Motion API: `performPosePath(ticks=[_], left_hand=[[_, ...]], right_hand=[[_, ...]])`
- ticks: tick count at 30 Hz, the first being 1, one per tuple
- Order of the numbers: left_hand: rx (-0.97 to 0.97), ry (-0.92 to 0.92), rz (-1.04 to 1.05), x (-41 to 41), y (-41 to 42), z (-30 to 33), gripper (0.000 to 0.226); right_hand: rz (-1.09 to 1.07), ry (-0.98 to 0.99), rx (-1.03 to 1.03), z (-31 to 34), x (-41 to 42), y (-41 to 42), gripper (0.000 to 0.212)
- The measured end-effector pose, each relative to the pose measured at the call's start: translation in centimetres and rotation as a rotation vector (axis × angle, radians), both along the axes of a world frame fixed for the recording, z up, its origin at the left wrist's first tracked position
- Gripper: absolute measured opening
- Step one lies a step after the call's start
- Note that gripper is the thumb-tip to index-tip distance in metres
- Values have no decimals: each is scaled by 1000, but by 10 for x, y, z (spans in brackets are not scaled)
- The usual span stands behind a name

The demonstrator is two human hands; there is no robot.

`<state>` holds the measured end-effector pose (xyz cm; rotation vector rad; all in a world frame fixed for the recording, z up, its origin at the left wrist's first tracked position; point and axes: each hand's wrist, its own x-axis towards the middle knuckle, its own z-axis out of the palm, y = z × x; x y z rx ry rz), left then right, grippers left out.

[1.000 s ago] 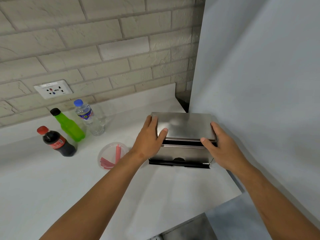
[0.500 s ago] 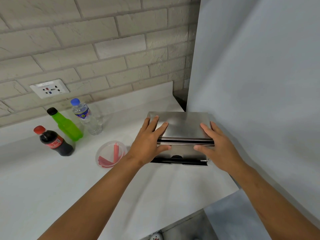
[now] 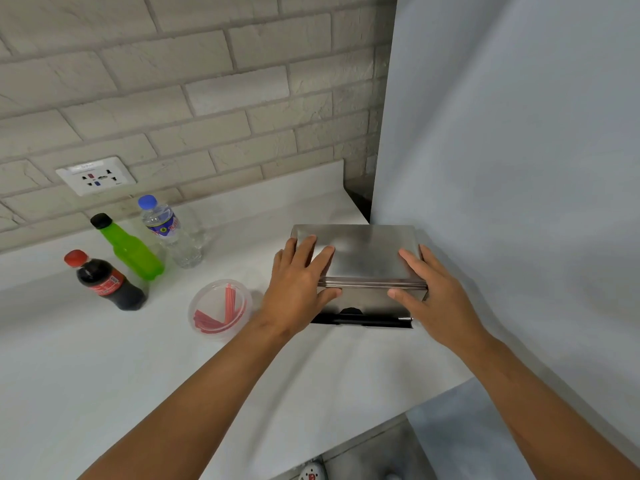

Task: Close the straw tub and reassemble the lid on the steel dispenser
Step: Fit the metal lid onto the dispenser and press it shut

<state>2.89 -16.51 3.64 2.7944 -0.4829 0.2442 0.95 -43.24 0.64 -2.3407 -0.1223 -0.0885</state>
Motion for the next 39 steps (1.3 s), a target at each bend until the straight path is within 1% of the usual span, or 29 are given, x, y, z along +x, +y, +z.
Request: performPosePath(ticks=[3, 6, 8, 12, 16, 28, 31, 35, 39], left_hand=[[96, -73, -78, 2, -13, 5, 68], [190, -77, -182, 6, -33, 5, 71], [215, -72, -243, 9, -48, 4, 74], [215, -54, -298, 12, -67, -1, 75], [171, -61, -305, 13, -65, -2, 73], [123, -89, -297, 7, -66, 1, 67], [108, -87, -293, 6, -65, 2, 67], [47, -78, -257, 5, -50, 3, 64], [-1, -70, -178, 3, -13, 1, 63]], right_hand=[[23, 7, -18, -2, 2, -8, 72], [52, -3, -29, -2, 2, -11, 74], [62, -10, -36, -2, 2, -12, 74], [66, -44, -33, -4, 2, -13, 68], [44, -82, -22, -10, 3, -12, 69], [17, -72, 25, -2, -4, -6, 67], [34, -68, -47, -1, -6, -7, 67], [53, -165, -206, 5, -5, -6, 67], [188, -246, -413, 20, 5, 12, 60]])
